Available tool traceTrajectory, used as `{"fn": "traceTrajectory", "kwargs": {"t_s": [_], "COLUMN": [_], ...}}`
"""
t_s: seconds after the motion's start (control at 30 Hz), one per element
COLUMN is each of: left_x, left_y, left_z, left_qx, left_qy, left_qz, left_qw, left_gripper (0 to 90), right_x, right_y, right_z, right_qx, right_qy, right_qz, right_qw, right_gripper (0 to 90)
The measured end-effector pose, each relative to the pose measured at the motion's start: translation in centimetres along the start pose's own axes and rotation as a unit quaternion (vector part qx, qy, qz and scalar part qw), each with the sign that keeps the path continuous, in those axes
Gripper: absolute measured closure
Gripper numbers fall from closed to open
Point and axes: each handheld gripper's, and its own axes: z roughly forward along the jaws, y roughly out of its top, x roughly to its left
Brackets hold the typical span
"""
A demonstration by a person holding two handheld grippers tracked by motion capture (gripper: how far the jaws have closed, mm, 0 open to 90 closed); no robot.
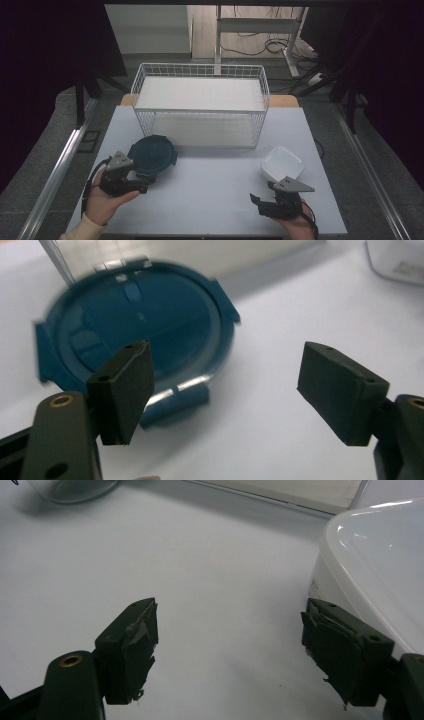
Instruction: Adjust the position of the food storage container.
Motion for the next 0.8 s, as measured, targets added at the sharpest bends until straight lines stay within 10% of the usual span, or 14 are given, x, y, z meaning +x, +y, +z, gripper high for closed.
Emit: {"fn": "traceTrajectory", "kwargs": {"t_s": [0.8], "left_x": [10.2], "left_y": [6.0], "left_z": [2.9], "left_qx": [0.051], "left_qy": [0.036], "left_qz": [-0.049], "left_qw": [0.9969], "left_gripper": [39.2], "right_x": [-0.5], "right_y": [-0.2], "right_z": [0.3], "right_qx": [0.014], "right_qy": [-0.002], "right_qz": [0.002], "right_qw": [0.9999], "right_gripper": [22.4]}}
